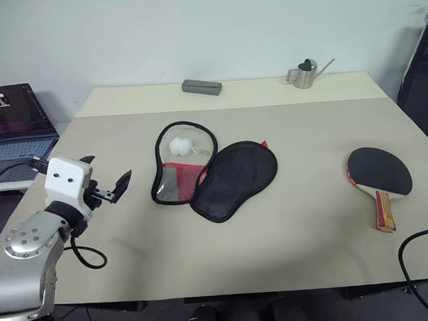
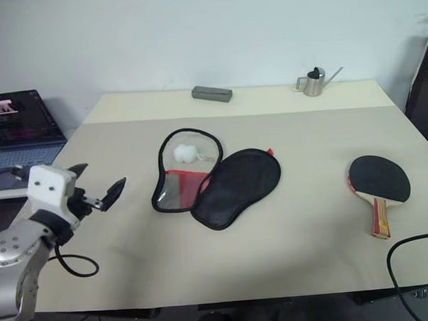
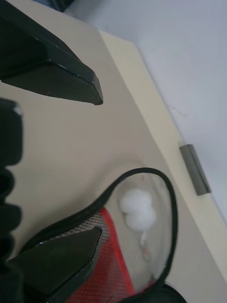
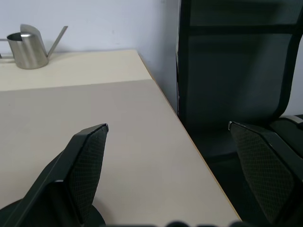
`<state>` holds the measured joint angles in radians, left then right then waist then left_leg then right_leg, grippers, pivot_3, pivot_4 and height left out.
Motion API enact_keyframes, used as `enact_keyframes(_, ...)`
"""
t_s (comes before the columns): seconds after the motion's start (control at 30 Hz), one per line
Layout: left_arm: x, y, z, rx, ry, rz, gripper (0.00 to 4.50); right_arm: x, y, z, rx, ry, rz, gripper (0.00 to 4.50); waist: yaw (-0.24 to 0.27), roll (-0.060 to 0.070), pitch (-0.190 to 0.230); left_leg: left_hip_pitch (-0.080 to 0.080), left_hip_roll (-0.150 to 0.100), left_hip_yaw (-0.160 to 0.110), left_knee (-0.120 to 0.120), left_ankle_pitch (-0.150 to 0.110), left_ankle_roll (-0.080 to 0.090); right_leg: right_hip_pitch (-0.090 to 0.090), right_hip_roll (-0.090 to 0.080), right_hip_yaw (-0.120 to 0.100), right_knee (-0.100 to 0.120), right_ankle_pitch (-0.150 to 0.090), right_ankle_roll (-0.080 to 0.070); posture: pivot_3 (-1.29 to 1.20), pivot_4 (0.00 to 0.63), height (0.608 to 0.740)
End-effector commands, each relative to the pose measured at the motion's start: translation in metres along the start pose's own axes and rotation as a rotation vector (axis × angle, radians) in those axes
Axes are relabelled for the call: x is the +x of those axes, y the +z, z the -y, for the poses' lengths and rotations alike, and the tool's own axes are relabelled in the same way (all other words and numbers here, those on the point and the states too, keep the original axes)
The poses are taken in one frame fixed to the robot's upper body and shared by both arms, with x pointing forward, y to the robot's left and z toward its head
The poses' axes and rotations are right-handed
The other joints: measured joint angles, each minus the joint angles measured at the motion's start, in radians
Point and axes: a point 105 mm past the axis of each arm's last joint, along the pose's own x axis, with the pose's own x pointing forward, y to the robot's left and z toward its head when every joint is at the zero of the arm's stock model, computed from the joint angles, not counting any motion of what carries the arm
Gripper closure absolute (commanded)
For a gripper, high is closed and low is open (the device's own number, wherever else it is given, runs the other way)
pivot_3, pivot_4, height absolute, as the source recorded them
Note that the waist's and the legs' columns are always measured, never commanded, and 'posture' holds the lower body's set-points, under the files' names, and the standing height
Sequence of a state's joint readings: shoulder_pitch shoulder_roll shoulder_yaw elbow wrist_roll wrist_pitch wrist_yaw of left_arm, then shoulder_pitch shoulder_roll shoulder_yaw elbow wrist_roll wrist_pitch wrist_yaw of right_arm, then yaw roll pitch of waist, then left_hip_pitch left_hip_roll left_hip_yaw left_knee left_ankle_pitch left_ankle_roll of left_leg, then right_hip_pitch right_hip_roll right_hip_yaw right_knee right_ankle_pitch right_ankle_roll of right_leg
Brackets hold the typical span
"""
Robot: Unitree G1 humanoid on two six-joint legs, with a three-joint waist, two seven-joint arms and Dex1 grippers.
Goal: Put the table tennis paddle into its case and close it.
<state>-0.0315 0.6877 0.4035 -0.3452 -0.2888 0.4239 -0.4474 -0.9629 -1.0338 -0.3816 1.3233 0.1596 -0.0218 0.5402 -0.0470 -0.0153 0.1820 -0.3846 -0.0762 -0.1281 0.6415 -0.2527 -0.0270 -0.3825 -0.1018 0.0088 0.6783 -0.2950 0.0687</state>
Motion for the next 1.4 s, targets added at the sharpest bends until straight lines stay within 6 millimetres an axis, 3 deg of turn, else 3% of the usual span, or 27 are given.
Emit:
enact_keyframes(0.03,-0.002,0.005,-0.007,0.017,0.047,0.024,0.0,-0.003,0.022,0.01,-0.033,-0.021,0.038,0.04,0.0,0.0,0.0,0.0,0.0,0.0,0.0,0.0,0.0,0.0,0.0,0.0,0.0,0.0,0.0,0.0,0.15,0.74)
enact_keyframes(0.27,0.006,0.01,-0.002,-0.03,0.002,0.082,0.0,-0.002,0.031,0.002,-0.021,0.038,0.055,0.04,0.001,0.0,0.0,0.001,0.001,0.003,0.0,-0.001,0.0,0.0,0.001,0.003,0.0,0.0,0.001,0.0,0.15,0.74)
enact_keyframes(0.5,0.005,0.012,-0.01,-0.045,-0.003,0.112,0.0,-0.003,0.017,-0.005,-0.007,0.11,0.007,0.04,0.001,-0.001,0.0,0.002,0.001,0.005,0.0,-0.001,0.0,0.0,0.001,0.004,-0.001,0.0,0.001,0.0,0.15,0.74)
enact_keyframes(0.67,0.009,0.017,-0.014,-0.052,-0.053,0.127,0.0,-0.003,0.007,-0.046,-0.104,0.385,-0.026,0.04,-0.002,-0.001,0.0,0.002,0.001,0.005,0.0,-0.002,0.001,0.0,0.002,0.005,0.0,0.001,0.001,0.0,0.15,0.74)
enact_keyframes(0.93,0.021,0.023,-0.02,-0.016,-0.121,0.137,0.0,-0.015,0.021,-0.074,-0.077,0.621,0.017,0.04,-0.001,0.0,0.0,0.002,0.001,0.004,0.001,-0.002,0.001,-0.001,0.002,0.005,0.0,0.001,0.002,0.0,0.15,0.74)
enact_keyframes(1.23,0.019,0.026,-0.011,-0.029,-0.225,0.132,0.0,-0.035,0.018,-0.119,-0.12,0.861,0.058,0.04,-0.003,0.0,0.0,0.002,0.002,0.0,0.002,-0.004,0.001,-0.002,0.002,0.006,0.001,0.001,0.002,0.0,0.15,0.74)
enact_keyframes(1.4,0.013,0.034,-0.001,-0.078,-0.366,0.136,0.0,-0.05,0.009,-0.161,-0.105,0.991,-0.003,0.04,-0.001,0.0,0.0,0.001,0.002,-0.001,0.002,-0.004,0.001,-0.003,0.002,0.006,0.001,0.001,0.002,0.0,0.15,0.74)
